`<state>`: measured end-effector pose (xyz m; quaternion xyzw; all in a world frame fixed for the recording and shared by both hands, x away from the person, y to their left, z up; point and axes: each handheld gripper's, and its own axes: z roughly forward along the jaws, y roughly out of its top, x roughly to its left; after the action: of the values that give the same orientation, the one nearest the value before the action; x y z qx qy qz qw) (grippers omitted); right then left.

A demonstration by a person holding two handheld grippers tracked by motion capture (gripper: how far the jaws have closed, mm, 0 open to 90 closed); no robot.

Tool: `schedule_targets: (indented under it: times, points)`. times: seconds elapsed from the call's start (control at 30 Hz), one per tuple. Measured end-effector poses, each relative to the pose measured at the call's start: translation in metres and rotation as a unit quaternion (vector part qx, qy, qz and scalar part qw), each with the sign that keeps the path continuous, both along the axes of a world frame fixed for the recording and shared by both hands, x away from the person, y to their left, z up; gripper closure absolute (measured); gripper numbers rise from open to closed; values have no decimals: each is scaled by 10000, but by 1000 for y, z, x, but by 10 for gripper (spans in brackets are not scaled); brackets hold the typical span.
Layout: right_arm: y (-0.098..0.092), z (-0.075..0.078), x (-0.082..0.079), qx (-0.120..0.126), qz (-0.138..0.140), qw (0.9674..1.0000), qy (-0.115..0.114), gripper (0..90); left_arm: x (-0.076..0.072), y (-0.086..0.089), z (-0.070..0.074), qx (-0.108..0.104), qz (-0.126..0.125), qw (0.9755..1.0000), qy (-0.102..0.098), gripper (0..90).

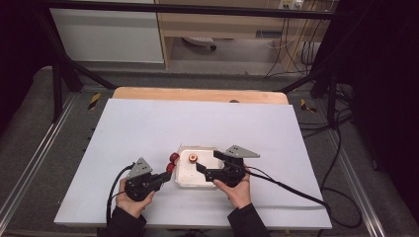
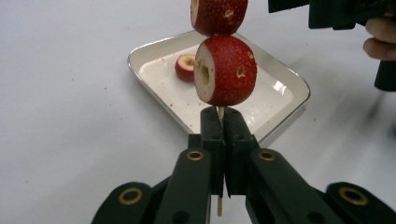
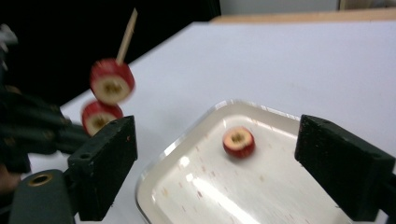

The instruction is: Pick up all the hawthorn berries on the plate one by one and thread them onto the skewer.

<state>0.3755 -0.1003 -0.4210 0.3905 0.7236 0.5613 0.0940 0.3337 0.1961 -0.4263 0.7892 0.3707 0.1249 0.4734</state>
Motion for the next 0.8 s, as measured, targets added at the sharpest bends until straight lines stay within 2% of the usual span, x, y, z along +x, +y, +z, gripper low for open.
schedule_targets:
  times: [0.07,0.23,0.3,0.43,0.53,0.67,0.73,0.8]
  points:
    - [-2,0,3,-308,133,9993,152,104,0,4,0,117,15,9999,-38,882]
    - [-6,3,11,-783,295,9953,493,100,1,14,0,308,17,9995,-62,883]
    - [-7,5,15,-995,328,9931,530,99,2,17,-1,347,-24,9994,-35,883]
    - [-2,11,25,-1436,457,9863,670,100,4,22,-2,417,-19,9991,-20,883]
    - [6,16,32,-1656,550,9816,779,100,4,26,-2,424,-20,9991,-4,883]
    - [17,23,42,-2059,711,9723,846,96,6,32,-3,417,37,9991,32,883]
    - [22,26,47,-2210,774,9685,851,96,8,34,-3,408,66,9991,61,883]
    - [27,29,53,-2253,811,9667,904,100,8,35,-4,408,90,9991,80,883]
